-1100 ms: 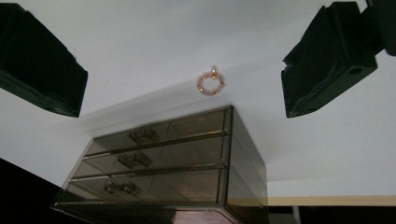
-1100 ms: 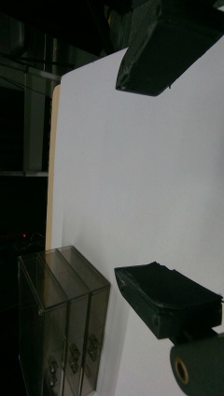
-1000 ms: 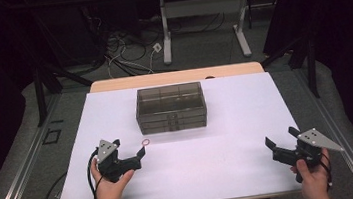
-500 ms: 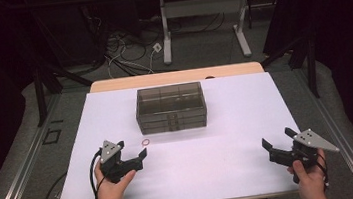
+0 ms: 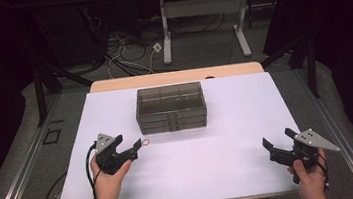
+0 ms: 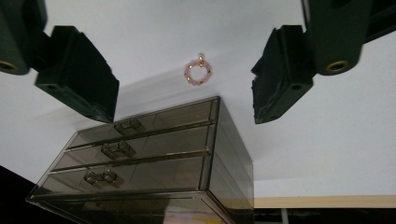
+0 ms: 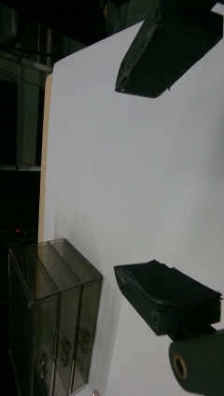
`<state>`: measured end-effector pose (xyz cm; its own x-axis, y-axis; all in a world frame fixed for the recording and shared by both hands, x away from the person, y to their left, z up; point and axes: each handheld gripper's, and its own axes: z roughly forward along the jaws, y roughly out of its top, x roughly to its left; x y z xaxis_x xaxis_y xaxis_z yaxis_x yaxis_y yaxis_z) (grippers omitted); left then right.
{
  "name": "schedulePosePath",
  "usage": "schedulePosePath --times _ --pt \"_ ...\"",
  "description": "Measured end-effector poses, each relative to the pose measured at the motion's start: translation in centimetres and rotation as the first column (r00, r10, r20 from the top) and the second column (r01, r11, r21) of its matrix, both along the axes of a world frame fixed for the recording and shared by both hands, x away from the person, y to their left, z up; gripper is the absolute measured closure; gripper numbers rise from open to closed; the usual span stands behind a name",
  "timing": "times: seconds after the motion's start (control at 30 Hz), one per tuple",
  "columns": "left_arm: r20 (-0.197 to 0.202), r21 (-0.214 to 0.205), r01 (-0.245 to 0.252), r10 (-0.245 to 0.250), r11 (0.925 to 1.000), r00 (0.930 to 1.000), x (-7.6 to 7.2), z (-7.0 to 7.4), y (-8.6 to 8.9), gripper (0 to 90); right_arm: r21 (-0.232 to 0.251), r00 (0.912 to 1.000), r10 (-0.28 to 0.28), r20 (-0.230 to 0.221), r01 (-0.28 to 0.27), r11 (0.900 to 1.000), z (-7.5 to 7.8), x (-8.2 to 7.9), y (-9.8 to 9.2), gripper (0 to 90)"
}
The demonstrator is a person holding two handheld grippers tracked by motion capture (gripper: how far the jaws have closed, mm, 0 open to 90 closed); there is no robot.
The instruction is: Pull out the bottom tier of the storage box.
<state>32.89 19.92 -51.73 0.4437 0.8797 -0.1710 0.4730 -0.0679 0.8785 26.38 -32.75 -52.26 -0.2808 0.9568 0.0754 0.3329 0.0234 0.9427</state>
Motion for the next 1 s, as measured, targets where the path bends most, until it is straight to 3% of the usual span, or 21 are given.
schedulePosePath --times 0.13,0.33,0.4,0.67,1.0 --pt "-0.011 0.031 0.003 -0.003 0.9995 0.9999 1.0 0.9 -0.2 27.4 0.003 1.0 -0.01 0.001 0.01 0.9999 0.0 0.0 -0.2 10.7" --pt "-0.016 0.037 0.002 -0.001 0.9993 0.9999 2.1 1.6 -0.3 32.5 0.002 0.9999 -0.011 -0.006 0.011 0.9999 0.0 0.0 -0.2 11.0" --pt "-0.015 0.082 -0.01 0.012 0.9966 0.9998 2.8 1.8 -0.6 32.9 0.006 0.9999 -0.01 -0.007 0.01 0.9999 -0.1 0.1 -0.1 11.1" --pt "-0.055 0.053 -0.023 0.026 0.9983 0.9982 4.0 2.1 -0.6 39.3 0.0 1.0 -0.002 -0.004 0.002 1.0 -0.1 0.3 0.0 11.3" --pt "-0.075 0.073 -0.013 0.019 0.9972 0.997 4.9 1.9 -1.0 42.8 0.0 1.0 0.001 -0.005 -0.001 1.0 -0.1 0.4 0.0 11.5"
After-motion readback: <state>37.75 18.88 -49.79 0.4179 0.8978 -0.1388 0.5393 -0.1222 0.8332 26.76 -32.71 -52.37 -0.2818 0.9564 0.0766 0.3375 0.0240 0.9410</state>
